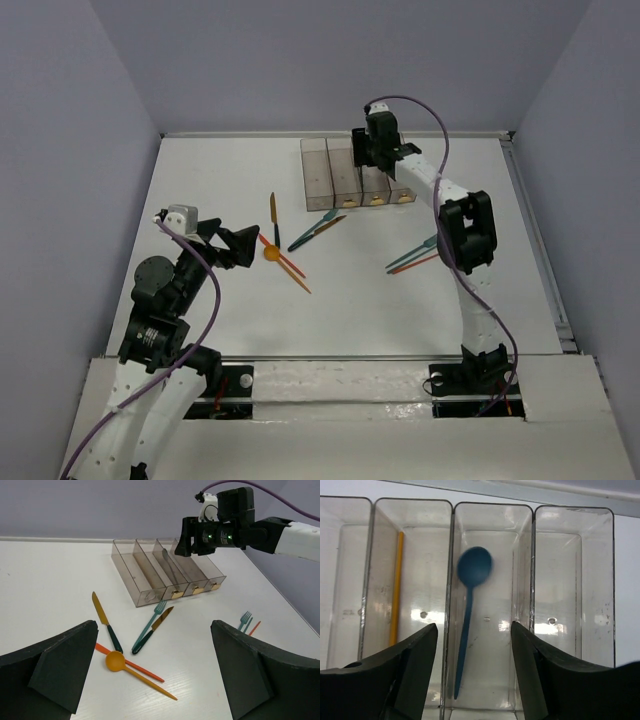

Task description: Sort the eating utensils into containers

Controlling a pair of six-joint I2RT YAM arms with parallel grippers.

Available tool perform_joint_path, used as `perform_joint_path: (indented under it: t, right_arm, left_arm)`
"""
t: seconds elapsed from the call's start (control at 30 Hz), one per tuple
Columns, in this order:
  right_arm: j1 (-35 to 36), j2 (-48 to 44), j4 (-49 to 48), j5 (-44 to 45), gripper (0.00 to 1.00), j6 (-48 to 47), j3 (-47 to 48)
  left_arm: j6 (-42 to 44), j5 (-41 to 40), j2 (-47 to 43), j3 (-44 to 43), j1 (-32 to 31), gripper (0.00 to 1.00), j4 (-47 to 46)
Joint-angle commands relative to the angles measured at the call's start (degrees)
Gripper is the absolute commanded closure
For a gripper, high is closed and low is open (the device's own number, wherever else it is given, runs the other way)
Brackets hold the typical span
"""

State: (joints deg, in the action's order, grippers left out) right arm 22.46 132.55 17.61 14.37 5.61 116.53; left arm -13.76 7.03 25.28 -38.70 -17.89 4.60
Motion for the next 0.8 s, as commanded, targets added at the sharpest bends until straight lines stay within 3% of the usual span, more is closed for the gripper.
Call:
perform_joint_path:
  t: [0.0,0.07,0.13,0.23,0.53,0.67,0.77]
  right_arm:
    - [0.5,-11.5,-2.7,-6.9,0.36,1.9,-4.2]
    - [3.2,-15.3,-6.5,-10.5,0.37,1.9,-9.6]
    - [5.1,-19.4,-8.2,-8.6,0.38,0.9,-16.1]
    - [8.4,-22.9,-8.2,-11.5,0.53,2.1,-21.4]
    - [27.4,-27.8,-11.3,-11.6,0.77,4.8,-36.5]
    - [34.7,-26.8,-9.5,-9.5,0.78,5.9,-37.6]
    - [36.3,-23.6,-6.9,-6.5,0.77,6.3,-35.9]
  left_arm:
    - [0.5,0.1,-0.7,-2.1,0.2,0.01,-1.8]
    - [0.5,0.0,-1.0,-2.1,0.2,0.01,-1.9]
    - [0.5,0.0,-0.9,-2.2,0.2,0.01,-1.9]
    - [0.5,0.4,-1.0,-2.1,0.2,0.01,-2.0]
    - [0.6,-0.4,-1.5,-2.3,0.8,0.01,-1.7]
    - [0.2,-2.4,-1.6,-2.4,1.3,0.01,-1.2]
    - [0.1,-3.8,-2.0,-2.5,1.3,0.01,-0.7]
